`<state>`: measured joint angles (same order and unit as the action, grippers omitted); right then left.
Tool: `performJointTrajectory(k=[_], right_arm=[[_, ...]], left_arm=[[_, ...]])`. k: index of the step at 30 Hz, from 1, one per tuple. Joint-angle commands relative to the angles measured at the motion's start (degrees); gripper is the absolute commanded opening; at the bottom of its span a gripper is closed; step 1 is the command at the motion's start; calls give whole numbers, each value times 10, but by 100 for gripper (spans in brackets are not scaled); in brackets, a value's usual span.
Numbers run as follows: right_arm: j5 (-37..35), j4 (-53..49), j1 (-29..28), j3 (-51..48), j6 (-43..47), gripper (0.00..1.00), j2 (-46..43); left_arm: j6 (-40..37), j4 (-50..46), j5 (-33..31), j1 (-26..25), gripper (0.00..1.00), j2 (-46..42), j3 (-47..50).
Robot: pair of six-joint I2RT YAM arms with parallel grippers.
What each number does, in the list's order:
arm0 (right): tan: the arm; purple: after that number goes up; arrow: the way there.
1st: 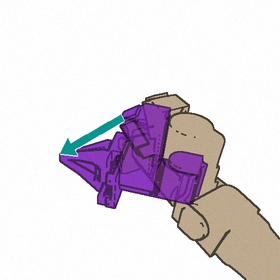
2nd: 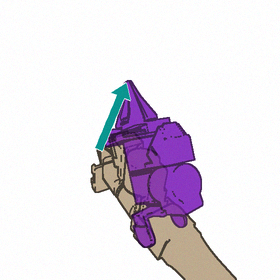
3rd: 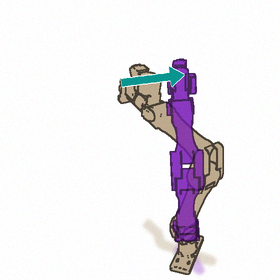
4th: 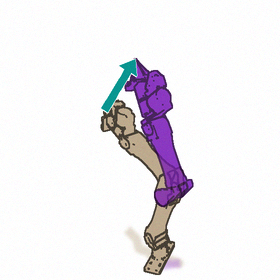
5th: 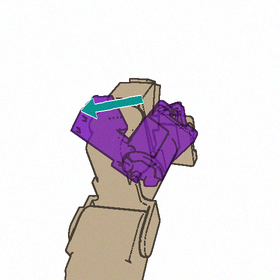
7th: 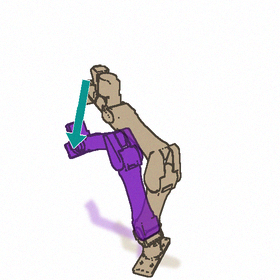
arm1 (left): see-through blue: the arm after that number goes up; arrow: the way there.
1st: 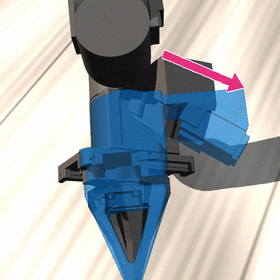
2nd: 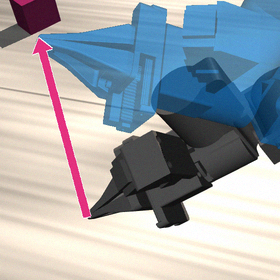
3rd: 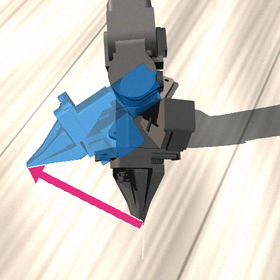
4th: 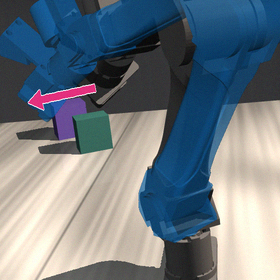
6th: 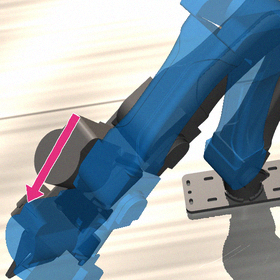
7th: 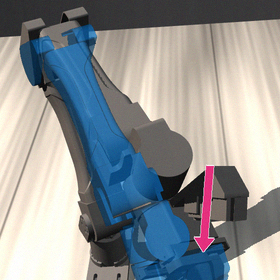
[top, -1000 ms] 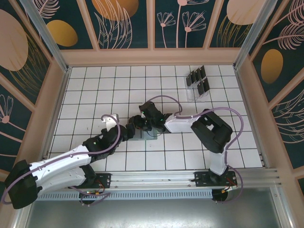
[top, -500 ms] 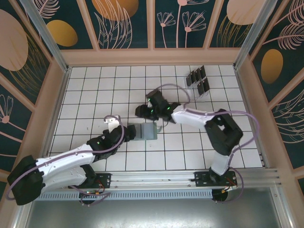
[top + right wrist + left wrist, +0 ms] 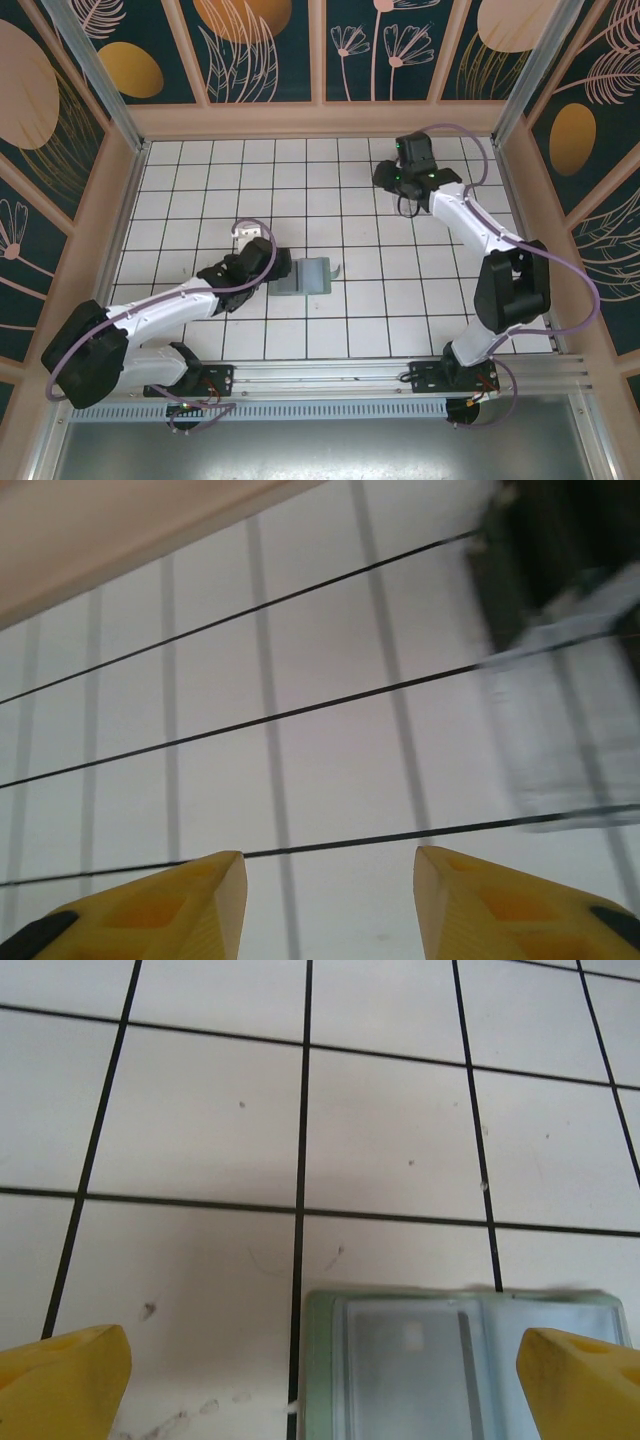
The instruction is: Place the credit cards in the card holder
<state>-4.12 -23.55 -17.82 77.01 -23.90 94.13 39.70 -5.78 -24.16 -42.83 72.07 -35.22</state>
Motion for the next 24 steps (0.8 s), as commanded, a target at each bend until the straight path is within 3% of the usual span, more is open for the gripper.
performJointTrajectory(k=[1,12,24], right_arm=[[-74,-49,21,30,47,45,11],[-140,-75,68,87,91,39,88],[-157,-87,77,138,116,35,172]], left_arm=[[-42,-2,16,12,99,12,-23],[-56,-9,34,38,99,27,-33],[-54,-9,36,41,99,34,-33]])
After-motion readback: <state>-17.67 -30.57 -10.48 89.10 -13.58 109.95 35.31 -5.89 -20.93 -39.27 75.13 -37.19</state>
